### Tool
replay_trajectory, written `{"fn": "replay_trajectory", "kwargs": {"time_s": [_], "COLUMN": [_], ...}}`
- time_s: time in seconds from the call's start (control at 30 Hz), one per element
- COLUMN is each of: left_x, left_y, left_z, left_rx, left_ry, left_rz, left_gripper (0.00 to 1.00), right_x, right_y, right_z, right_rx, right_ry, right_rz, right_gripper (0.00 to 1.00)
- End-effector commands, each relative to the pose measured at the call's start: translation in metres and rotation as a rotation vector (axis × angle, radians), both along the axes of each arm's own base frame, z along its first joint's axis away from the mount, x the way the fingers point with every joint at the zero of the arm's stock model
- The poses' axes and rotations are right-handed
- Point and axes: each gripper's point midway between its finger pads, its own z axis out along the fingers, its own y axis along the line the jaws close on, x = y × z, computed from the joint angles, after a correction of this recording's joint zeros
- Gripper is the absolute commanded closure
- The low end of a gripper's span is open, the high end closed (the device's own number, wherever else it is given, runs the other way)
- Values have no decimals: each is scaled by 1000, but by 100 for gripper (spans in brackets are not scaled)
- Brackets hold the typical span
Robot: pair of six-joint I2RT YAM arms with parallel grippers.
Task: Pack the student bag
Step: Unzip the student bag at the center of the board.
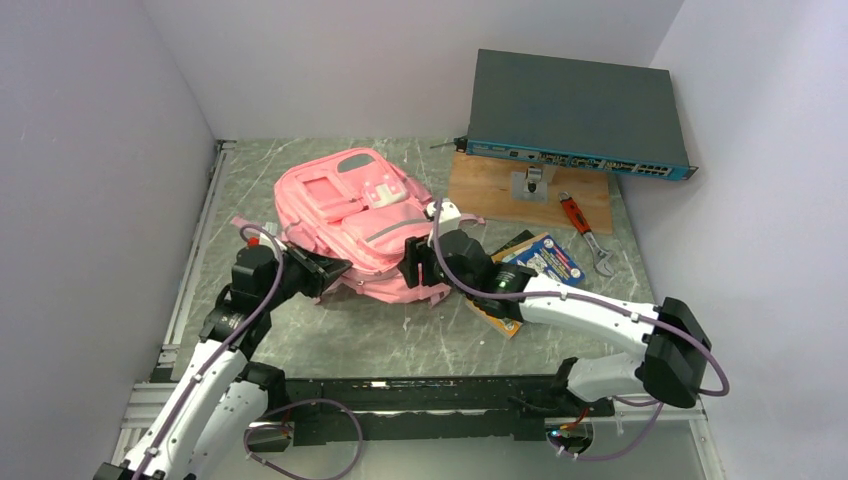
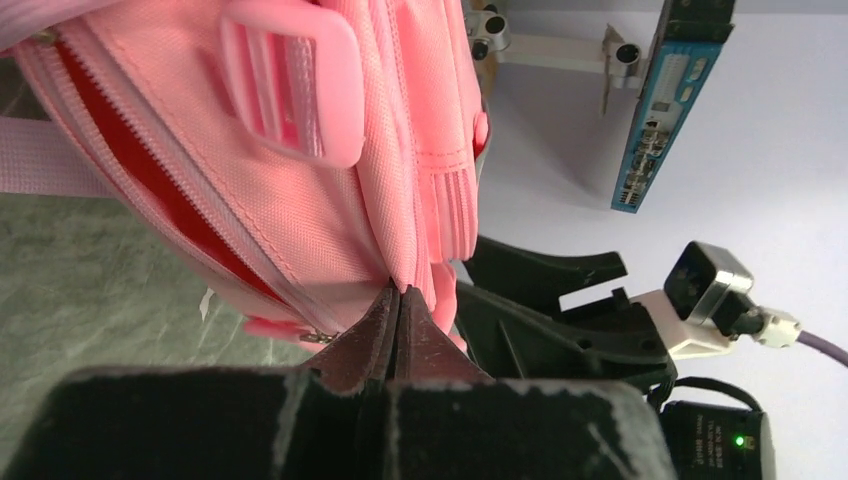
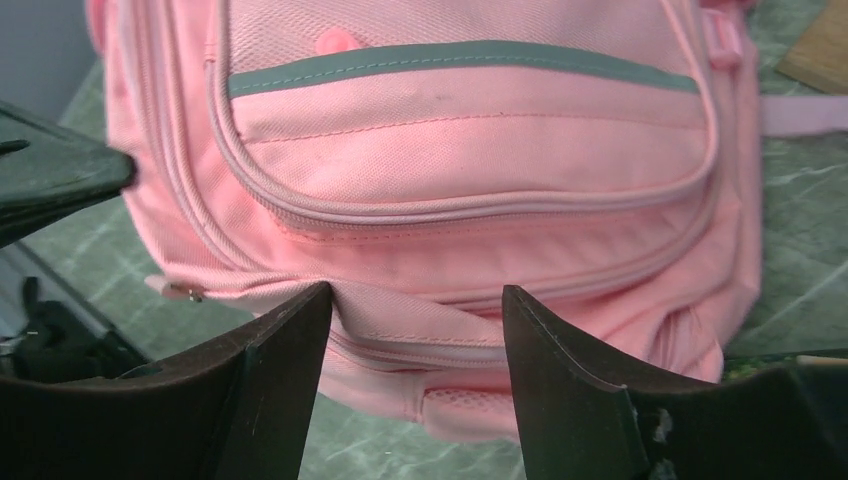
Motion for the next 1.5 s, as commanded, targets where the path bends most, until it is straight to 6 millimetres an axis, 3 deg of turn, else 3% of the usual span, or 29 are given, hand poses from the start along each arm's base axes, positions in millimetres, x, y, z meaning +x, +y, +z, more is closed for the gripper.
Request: {"fn": "replay_trajectory", "kwargs": {"time_s": [0.0,0.1,0.2,0.4,0.5,0.67,0.9,1.0,1.33,1.47], "left_x": [-6,-6,-6,-4,-4,-7,-8,-6,-6,-6], "left_y": [-23,-31,-34,-38,-41,-43,-41,-42,-48,-48], "left_z": [40,50,57,59,58,60,55,47,48,48], "left_rx": [-105,-116,-113,-112,-118,-131,-135,-136,-164,-177], "left_ry": [-121,-147,-164,-167,-158,-153,-148,-129,-128,-123], "left_rz": [-89,-111,-124,-139,-159,-170,-155,-155,-184,-184], "left_gripper": [100,100,100,100,100,100,100,100,100,100], "right_x": [32,23,-4,-69,-86,-72,-38,-36,-39,-36], "right_y": [-9,-18,-18,23,45,60,46,46,71,72], "right_z": [24,24,28,31,24,3,-8,-7,-19,-22], "right_rx": [-87,-107,-71,75,125,99,53,15,-49,-83], "right_ry": [-110,-87,-48,49,83,87,17,-42,-95,-136], "right_rz": [-58,-49,-18,137,159,9,-276,-336,-331,-380], "right_gripper": [34,33,29,20,21,20,31,40,48,56]}}
